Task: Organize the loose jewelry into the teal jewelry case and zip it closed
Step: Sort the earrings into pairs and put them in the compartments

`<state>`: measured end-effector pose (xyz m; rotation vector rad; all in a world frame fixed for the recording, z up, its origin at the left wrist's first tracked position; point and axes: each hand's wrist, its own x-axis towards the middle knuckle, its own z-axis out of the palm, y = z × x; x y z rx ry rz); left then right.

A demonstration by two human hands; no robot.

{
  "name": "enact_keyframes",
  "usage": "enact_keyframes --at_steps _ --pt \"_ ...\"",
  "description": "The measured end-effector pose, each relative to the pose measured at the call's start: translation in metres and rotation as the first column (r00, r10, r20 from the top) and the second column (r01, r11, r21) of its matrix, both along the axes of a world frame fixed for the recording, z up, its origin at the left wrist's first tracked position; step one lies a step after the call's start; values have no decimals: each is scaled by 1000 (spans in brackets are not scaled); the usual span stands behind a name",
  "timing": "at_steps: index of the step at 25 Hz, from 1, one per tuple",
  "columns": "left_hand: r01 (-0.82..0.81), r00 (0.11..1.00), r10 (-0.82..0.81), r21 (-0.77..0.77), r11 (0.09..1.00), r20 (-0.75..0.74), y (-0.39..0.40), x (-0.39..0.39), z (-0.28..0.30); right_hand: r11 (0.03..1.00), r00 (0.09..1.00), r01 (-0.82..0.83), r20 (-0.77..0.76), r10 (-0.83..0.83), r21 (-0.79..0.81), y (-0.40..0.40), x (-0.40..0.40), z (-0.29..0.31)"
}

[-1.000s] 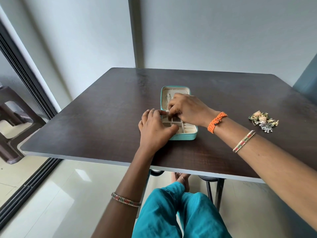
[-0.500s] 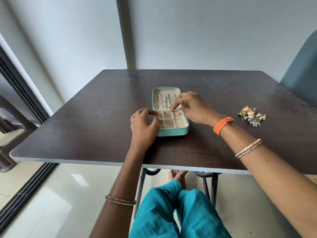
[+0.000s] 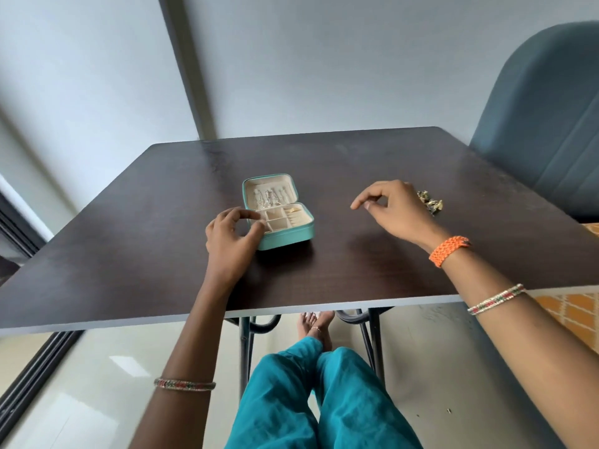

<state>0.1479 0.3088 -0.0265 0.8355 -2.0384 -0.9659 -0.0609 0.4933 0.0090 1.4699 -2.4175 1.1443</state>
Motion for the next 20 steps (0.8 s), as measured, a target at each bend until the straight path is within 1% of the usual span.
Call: enact_keyframes --at_steps 2,4,7,9,11,12,14,15,16,17,18,19,20 --pt "-11 1000 12 -67 998 14 4 0 2 994 995 97 8 -97 -45 23 -13 -1" --pt "-40 999 40 -157 987 -7 15 -2 10 975 982 189 44 -185 -113 49 -31 -1" --pt "-101 990 57 -373 922 -127 40 -19 33 926 947 314 137 -290 -211 85 -62 0" --pt "-75 982 -18 -471 879 -189 61 -43 48 906 917 379 211 -340 -189 96 -83 -7" --pt "83 974 -172 -475 876 -146 89 -76 56 909 896 400 257 -363 -113 99 -99 -23" --pt "175 966 -241 -457 872 -90 103 -93 56 915 894 396 261 -365 -76 98 -103 -32" --pt "325 942 -329 -402 856 63 120 -128 45 930 908 364 237 -345 -43 95 -104 -41" --pt "380 925 -361 -347 858 120 123 -143 37 939 922 341 212 -325 -46 93 -103 -42" --pt "417 909 -392 -257 872 144 123 -156 28 943 931 331 177 -318 -47 90 -103 -41" --pt "437 897 -423 -127 890 126 120 -165 21 941 936 336 128 -329 -43 89 -102 -39" --pt "437 897 -437 17 899 63 118 -170 15 935 933 355 77 -352 -28 88 -102 -39" --pt "417 909 -415 147 897 -40 117 -173 10 928 927 372 42 -372 -8 87 -103 -39" --pt "391 919 -363 240 889 -154 114 -173 5 924 923 382 38 -382 6 87 -105 -41"
